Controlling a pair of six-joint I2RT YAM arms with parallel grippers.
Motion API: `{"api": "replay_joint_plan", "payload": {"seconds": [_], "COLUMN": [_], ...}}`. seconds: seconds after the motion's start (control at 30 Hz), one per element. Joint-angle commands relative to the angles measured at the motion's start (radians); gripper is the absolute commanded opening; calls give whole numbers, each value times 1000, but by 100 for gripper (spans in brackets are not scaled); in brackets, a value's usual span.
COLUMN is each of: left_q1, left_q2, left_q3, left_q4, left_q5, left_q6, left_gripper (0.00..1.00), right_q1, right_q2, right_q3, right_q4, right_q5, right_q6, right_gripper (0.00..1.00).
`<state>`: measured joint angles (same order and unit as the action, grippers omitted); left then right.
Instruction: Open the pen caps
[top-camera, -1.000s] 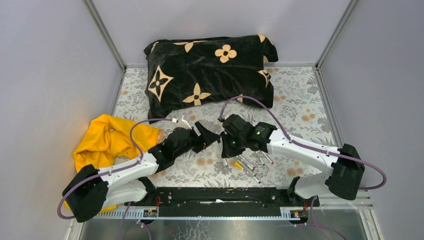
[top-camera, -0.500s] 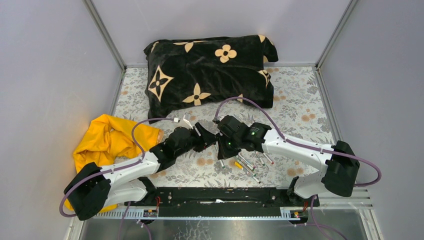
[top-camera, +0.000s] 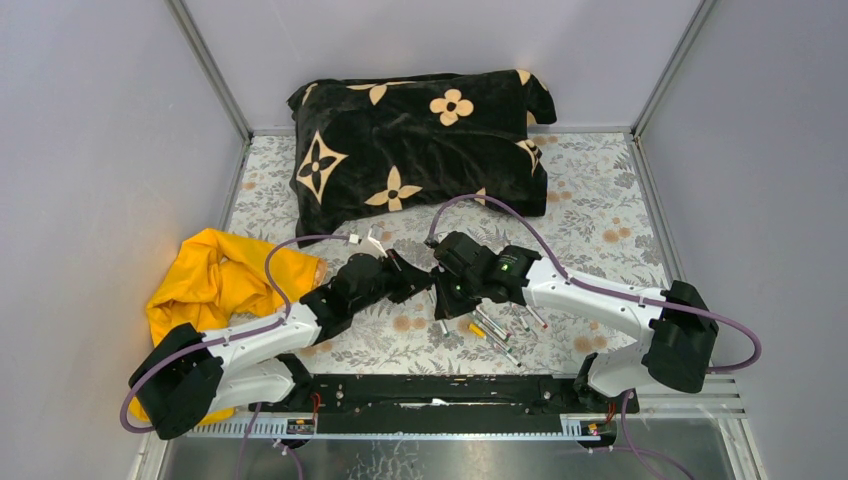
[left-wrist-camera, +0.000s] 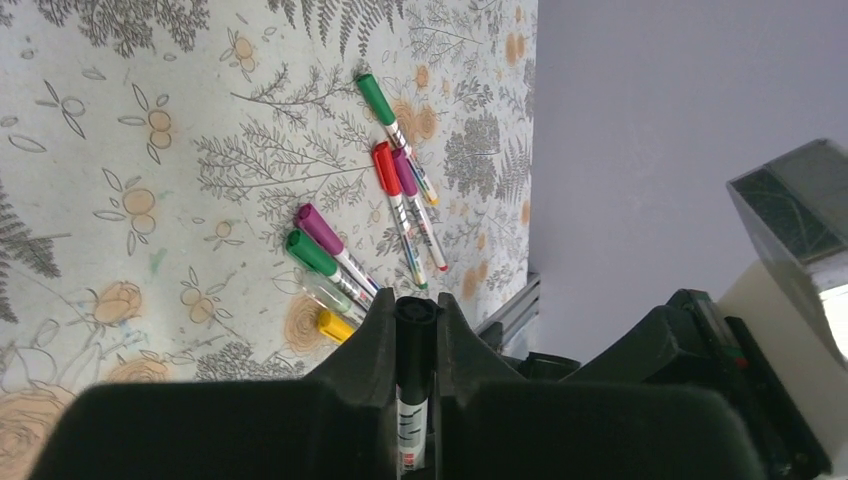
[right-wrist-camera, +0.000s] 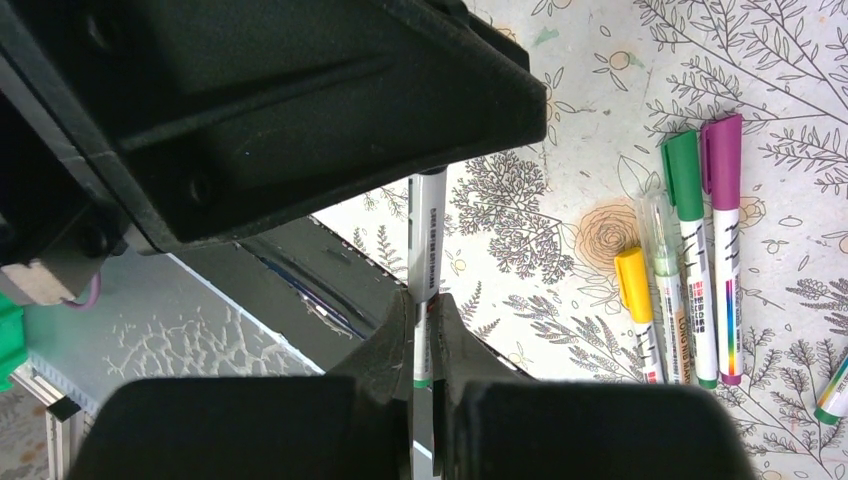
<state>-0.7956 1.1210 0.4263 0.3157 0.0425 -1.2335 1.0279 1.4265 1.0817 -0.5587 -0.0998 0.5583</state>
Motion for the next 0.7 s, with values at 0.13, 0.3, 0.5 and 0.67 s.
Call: {"api": "replay_joint_plan", "payload": {"seconds": [0.13,0.3,0.5,0.67], "left_q1": [9,12,12,12], "left_q2": [-16,-32,-38,-39], "left_q3": [3,5,11,-9], "left_q4": [38,-6,-14,21], "left_q5": [-5,-28,-33,-16], "left_q6": [-2,-38,-98,-154], "left_gripper": [0,0,0,0], "right_q1": [11,16,35,44], "right_q2": [-15,-29,-52,-59], "right_q3": [21,2,-43,-70], "right_q4": [29,59,128,186], "right_q5": [8,52,123,166], "right_q6": [-3,0,9,13], "right_gripper": [4,22,32,34]}}
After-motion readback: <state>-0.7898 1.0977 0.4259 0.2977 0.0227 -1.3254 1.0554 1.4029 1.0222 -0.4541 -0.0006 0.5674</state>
